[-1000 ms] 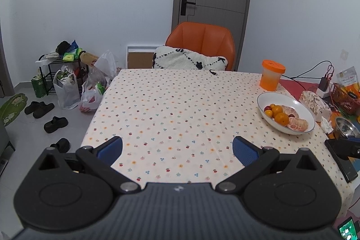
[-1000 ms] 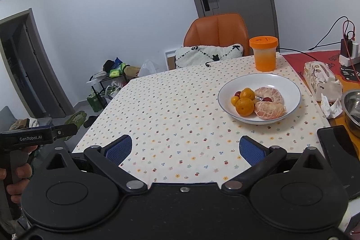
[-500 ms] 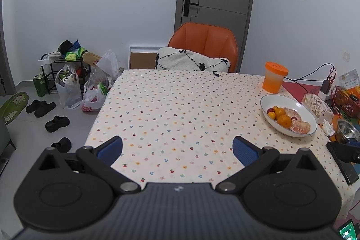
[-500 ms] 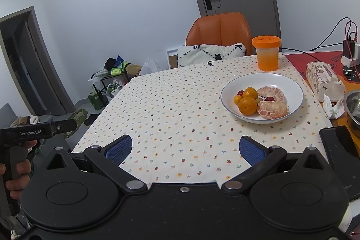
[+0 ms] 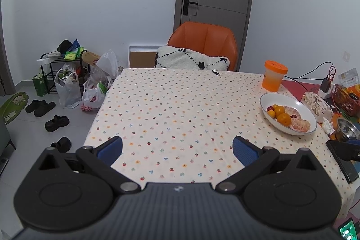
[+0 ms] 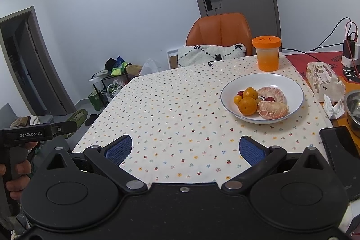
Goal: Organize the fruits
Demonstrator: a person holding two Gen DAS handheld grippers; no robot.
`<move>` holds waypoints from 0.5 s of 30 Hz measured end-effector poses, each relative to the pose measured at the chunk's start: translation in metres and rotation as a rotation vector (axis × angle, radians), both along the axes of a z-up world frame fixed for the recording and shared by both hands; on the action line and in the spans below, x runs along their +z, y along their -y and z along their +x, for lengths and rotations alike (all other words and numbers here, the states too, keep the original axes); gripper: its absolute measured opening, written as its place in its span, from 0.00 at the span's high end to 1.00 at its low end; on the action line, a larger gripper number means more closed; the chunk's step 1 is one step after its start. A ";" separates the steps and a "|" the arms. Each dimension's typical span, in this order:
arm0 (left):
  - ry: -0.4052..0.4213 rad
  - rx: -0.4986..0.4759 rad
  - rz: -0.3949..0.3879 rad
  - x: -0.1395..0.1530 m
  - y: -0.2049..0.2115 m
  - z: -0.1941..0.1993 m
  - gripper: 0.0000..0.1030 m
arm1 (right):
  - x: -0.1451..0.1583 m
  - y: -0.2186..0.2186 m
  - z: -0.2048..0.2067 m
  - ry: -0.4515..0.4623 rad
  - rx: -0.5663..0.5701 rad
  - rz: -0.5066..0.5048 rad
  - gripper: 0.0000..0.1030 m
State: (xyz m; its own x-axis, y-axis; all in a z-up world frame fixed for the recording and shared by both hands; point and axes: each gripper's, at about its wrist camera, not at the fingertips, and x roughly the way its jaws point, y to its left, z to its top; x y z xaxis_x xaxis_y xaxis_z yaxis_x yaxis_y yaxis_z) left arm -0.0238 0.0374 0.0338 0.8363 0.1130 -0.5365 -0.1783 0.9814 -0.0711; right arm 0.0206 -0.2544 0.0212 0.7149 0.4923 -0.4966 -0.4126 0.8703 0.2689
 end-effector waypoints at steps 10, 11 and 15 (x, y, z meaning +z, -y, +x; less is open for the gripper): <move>-0.001 -0.007 -0.001 -0.003 0.002 -0.002 0.00 | 0.000 -0.001 0.000 0.002 0.002 -0.002 0.00; -0.002 -0.007 -0.001 -0.003 0.002 -0.002 0.00 | -0.001 -0.001 -0.001 0.002 0.002 -0.003 0.00; 0.003 -0.002 -0.005 -0.001 0.001 -0.001 0.00 | -0.001 -0.002 -0.001 0.005 0.002 -0.002 0.00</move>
State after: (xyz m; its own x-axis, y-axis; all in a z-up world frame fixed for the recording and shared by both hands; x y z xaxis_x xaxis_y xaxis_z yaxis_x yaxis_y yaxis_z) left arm -0.0253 0.0368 0.0328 0.8382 0.1087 -0.5345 -0.1760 0.9814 -0.0764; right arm 0.0201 -0.2528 0.0206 0.7166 0.4923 -0.4940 -0.4153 0.8703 0.2648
